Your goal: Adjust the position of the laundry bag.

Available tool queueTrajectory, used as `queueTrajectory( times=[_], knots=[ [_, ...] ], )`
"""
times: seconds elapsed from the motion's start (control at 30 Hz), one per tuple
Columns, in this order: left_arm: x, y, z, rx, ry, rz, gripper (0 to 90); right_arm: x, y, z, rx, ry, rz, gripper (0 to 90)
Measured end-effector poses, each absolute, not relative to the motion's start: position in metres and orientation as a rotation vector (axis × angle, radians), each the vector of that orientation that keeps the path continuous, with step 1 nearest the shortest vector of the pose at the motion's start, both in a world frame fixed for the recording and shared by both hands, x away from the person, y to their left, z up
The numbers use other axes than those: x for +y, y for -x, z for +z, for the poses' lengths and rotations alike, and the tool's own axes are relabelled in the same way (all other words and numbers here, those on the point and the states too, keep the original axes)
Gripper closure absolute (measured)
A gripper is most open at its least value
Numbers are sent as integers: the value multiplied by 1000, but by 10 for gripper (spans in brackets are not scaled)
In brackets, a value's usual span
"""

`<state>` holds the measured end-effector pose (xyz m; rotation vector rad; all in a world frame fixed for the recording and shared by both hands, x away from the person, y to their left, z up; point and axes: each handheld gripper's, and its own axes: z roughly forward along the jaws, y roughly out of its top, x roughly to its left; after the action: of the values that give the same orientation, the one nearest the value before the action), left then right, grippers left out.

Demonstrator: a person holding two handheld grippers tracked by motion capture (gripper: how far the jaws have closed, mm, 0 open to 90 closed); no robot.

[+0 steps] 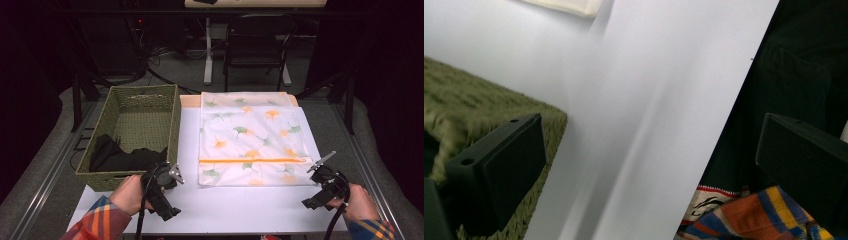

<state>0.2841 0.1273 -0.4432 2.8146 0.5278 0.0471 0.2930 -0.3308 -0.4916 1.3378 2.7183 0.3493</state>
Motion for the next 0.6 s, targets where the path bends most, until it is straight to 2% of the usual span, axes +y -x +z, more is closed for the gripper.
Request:
queueTrajectory(
  times=[0.6],
  knots=[
    [79, -306, -460, 437, -2866, 33, 0, -334, -312, -502, 2709, -1371, 313, 0]
  ],
)
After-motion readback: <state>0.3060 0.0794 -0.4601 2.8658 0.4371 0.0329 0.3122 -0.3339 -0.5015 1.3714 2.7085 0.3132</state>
